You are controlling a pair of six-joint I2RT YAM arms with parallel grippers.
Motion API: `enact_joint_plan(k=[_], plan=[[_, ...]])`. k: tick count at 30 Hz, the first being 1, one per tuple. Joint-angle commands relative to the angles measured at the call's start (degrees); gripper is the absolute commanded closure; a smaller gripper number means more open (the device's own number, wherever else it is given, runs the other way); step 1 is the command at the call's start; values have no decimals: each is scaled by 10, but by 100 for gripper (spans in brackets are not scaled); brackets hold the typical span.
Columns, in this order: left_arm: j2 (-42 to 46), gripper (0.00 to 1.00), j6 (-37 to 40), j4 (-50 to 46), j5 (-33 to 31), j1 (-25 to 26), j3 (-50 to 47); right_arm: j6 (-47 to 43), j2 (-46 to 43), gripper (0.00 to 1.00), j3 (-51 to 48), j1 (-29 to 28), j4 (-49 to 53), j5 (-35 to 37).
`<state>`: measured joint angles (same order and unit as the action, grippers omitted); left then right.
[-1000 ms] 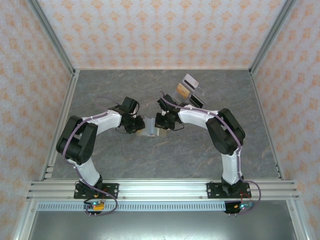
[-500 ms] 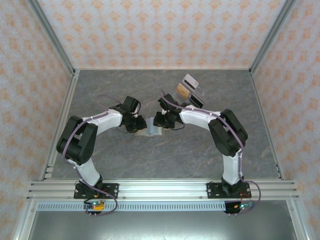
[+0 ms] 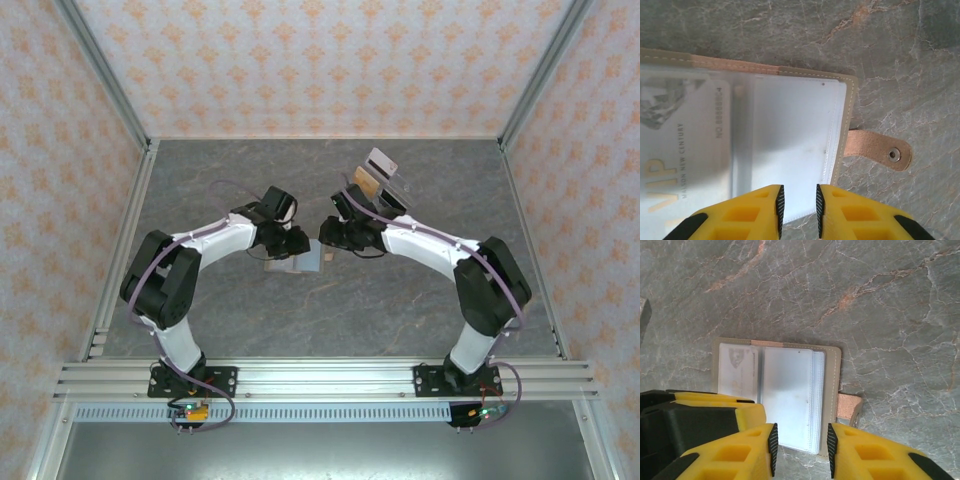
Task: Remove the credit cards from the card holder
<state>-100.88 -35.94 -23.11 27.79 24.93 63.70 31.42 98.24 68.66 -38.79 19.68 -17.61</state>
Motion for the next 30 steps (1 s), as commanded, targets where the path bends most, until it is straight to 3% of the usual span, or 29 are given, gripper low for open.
enact_joint_plan(k=[1, 7, 13, 18, 26, 30], plan=[[24, 74, 7, -24, -27, -18, 2, -10, 13, 64, 16, -6, 5, -7], [104, 59, 16, -78, -123, -81, -39, -42, 94, 55, 111, -45, 67, -2], [160, 45, 16, -90, -137, -125, -78, -57, 185, 53, 210, -64, 130, 1], [166, 39, 7, -81, -126, -127, -93, -87, 250, 54, 293, -82, 198, 37], [152, 42, -7, -46, -75, -128, -111, -100, 299, 55, 331, -84, 237, 62], [135, 55, -6, -28, -45, -128, -116, -106, 324, 57, 340, -84, 265, 67]])
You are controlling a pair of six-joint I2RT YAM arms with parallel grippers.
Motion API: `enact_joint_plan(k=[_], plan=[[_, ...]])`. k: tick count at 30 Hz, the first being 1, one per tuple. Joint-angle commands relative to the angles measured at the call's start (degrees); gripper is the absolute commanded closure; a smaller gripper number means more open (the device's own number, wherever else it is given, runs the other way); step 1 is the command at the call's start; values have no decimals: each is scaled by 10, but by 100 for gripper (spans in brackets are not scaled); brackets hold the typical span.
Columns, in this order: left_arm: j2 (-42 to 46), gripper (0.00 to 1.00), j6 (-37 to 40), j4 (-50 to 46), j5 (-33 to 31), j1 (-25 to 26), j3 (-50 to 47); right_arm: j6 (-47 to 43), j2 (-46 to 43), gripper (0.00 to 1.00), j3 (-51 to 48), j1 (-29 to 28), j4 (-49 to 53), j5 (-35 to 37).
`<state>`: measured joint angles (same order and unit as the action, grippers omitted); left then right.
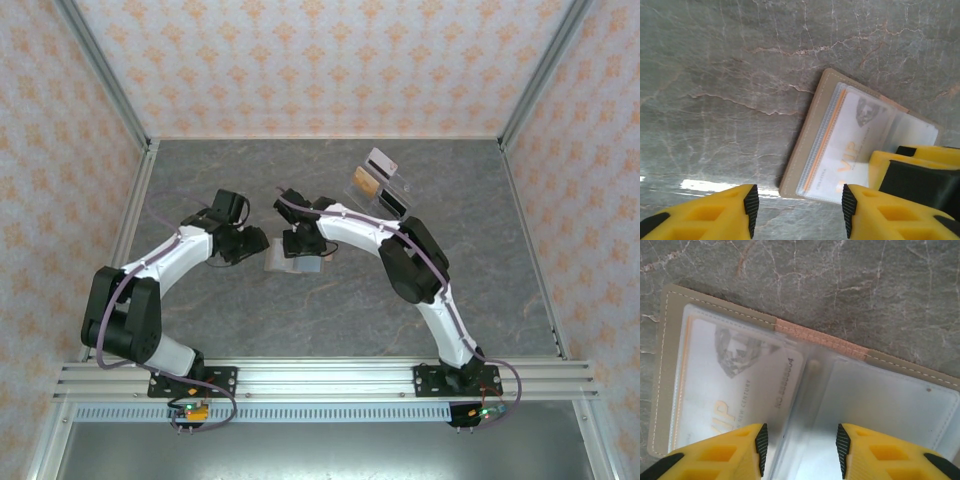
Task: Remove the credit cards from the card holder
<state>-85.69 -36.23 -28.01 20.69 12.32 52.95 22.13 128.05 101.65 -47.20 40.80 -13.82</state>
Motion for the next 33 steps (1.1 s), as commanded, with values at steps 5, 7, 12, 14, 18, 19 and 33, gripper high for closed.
enact_joint_plan(k=[5, 7, 12, 14, 18, 19, 33], plan=[[-41, 64, -3, 43, 60, -2, -11, -16, 43, 61, 8, 0, 69, 54], [-50, 66, -3, 54, 79, -1, -12, -17, 46, 62, 5, 0, 71, 63], [-65, 68, -5, 80, 114, -1, -14, -18, 50, 65, 0, 0, 66, 61], [-71, 69, -6, 87, 123, -1, -16, -18, 50, 65, -2, 0, 64, 60], [-89, 69, -9, 100, 137, 2, -18, -19, 50, 65, -5, 0, 60, 57], [-92, 69, -9, 103, 140, 2, -19, -19, 50, 65, -5, 0, 60, 56], [-114, 68, -1, 126, 179, 8, -17, -15, 43, 66, -14, 0, 48, 42]])
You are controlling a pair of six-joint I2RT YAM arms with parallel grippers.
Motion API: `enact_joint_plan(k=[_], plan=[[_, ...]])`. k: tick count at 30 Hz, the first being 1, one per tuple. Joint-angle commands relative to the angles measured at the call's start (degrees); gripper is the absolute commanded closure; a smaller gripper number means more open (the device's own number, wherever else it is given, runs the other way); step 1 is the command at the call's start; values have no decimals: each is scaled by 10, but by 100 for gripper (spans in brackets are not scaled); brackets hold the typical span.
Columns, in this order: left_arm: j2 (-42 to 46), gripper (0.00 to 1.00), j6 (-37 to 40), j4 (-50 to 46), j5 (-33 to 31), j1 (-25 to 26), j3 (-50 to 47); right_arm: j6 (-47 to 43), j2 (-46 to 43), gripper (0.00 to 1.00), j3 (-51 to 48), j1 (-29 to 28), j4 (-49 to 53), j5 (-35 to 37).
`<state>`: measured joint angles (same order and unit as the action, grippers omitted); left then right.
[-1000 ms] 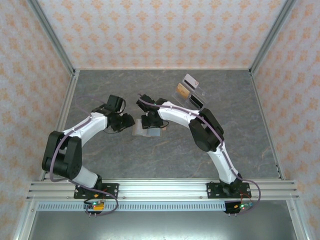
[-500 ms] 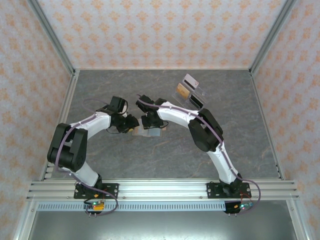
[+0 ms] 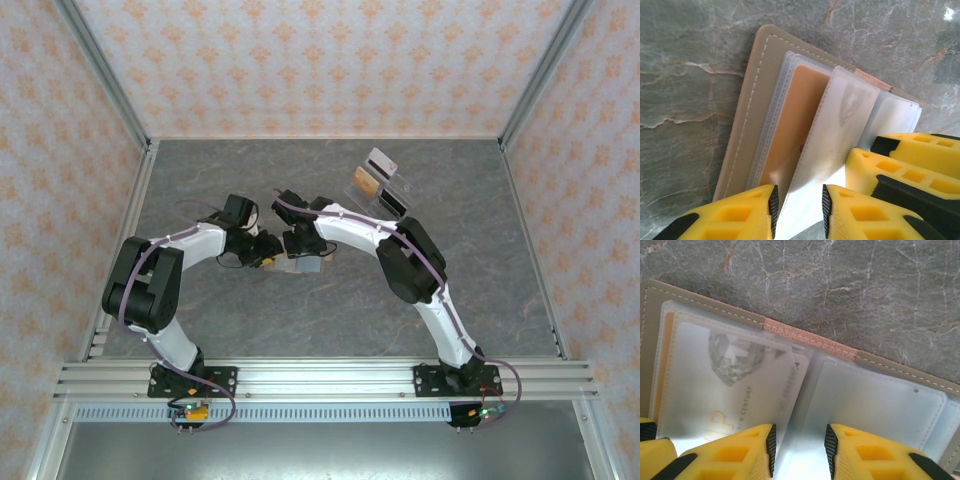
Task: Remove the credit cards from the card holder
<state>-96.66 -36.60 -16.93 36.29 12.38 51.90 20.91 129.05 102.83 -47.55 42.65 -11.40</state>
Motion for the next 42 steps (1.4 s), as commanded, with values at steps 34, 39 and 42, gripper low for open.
enact_joint_plan(k=[34, 39, 42], plan=[[10, 43, -60, 82, 49, 93, 36, 80, -289, 54, -269, 102, -154, 5], [31, 43, -44, 28, 2, 62, 33, 76, -271, 54, -257, 98, -155, -30], [43, 45, -40, 6, -26, 38, 21, 71, -255, 55, -238, 82, -147, -35]])
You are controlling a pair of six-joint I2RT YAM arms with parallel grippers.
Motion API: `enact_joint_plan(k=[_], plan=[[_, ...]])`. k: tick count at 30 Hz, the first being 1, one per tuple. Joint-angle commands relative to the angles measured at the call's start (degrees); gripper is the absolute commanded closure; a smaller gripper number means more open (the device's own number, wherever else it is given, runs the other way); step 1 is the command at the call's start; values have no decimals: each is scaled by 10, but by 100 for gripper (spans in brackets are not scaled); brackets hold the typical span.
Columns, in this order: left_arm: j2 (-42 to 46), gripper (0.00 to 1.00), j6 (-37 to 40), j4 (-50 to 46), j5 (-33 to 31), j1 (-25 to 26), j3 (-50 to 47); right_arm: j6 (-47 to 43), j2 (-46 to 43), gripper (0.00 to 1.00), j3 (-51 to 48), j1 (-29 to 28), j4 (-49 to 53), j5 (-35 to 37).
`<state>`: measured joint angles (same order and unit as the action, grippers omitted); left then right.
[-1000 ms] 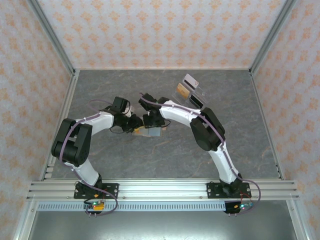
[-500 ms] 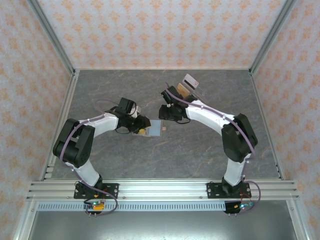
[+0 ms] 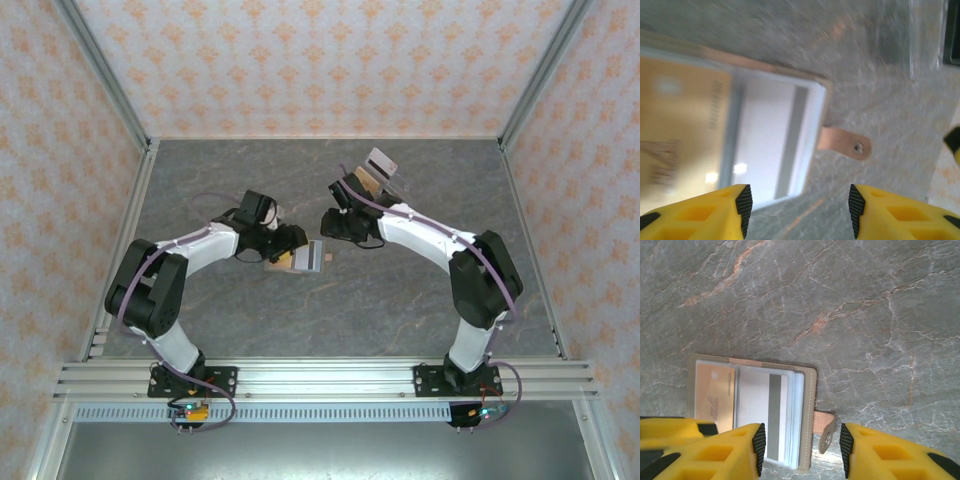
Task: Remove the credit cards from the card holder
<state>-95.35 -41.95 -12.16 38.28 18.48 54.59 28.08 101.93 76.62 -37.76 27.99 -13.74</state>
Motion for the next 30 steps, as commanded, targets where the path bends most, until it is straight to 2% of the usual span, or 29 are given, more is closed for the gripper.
enact_joint_plan(k=[1, 10, 16, 30], plan=[[31, 46, 16, -48, -52, -30, -9, -1, 26, 55, 31, -23, 4, -12], [23, 53, 19, -51, -51, -37, -14, 17, 111, 58, 90, -66, 37, -15], [20, 58, 15, -56, -53, -29, -9, 30, 143, 62, 92, -67, 30, -27], [-14, 67, 15, -46, -50, -4, 8, 26, 174, 61, 93, -64, 50, -9]])
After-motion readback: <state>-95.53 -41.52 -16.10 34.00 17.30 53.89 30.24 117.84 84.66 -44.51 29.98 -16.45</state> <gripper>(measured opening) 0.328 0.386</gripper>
